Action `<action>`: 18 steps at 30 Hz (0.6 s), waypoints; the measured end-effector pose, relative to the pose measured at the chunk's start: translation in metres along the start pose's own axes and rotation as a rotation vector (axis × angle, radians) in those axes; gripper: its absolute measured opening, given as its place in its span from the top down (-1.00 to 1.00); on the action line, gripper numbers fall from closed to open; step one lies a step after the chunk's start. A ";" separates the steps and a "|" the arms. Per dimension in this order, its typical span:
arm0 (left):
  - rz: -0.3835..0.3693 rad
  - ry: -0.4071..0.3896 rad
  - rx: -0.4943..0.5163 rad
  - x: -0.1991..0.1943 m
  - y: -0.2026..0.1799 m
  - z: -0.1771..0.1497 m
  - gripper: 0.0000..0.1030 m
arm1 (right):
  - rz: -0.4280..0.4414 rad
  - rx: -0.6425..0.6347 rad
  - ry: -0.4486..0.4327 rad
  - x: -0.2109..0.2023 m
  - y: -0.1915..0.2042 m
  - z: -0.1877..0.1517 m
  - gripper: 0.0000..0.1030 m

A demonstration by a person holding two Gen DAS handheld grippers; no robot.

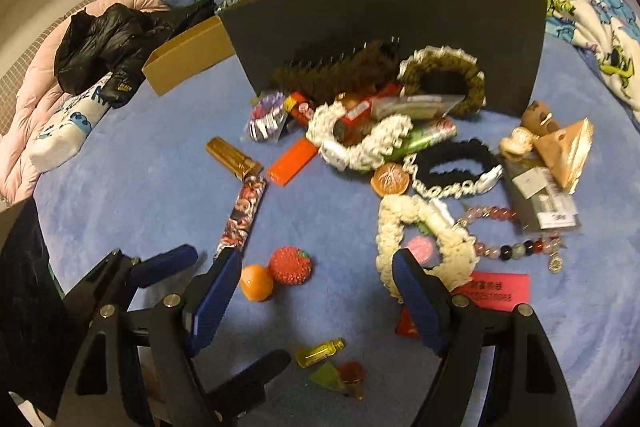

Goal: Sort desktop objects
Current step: 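Move both tools back out of the box toward the item pile, then grasp the red-patterned cylindrical tube with the left tool while the right tool approaches the red spiky ball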

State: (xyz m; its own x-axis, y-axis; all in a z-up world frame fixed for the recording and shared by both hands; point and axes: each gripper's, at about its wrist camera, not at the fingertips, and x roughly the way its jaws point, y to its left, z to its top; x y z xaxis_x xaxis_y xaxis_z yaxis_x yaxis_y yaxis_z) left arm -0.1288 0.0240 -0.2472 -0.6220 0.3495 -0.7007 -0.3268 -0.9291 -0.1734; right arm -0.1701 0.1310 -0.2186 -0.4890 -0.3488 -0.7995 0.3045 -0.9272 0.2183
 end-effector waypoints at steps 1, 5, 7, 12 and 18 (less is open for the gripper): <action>-0.003 0.004 0.003 0.002 0.000 0.000 -0.95 | 0.004 0.000 0.001 0.002 0.000 0.000 -0.55; -0.015 -0.004 0.027 0.008 -0.001 0.004 -0.94 | -0.003 -0.011 0.020 0.009 0.000 0.001 -0.48; -0.021 -0.004 0.036 0.013 -0.001 0.006 -0.94 | -0.002 -0.015 0.022 0.011 0.001 0.002 -0.45; -0.022 0.004 0.051 0.022 -0.001 0.009 -0.93 | 0.007 -0.020 0.034 0.014 0.000 0.002 -0.37; 0.023 -0.014 0.021 0.023 0.008 0.011 -0.15 | 0.020 -0.018 0.034 0.013 -0.001 0.004 -0.37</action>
State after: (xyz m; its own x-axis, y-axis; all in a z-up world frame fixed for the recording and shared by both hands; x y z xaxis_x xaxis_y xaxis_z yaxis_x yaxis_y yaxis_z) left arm -0.1534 0.0257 -0.2567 -0.6390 0.3301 -0.6948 -0.3272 -0.9341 -0.1428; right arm -0.1796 0.1271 -0.2271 -0.4548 -0.3617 -0.8138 0.3287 -0.9175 0.2241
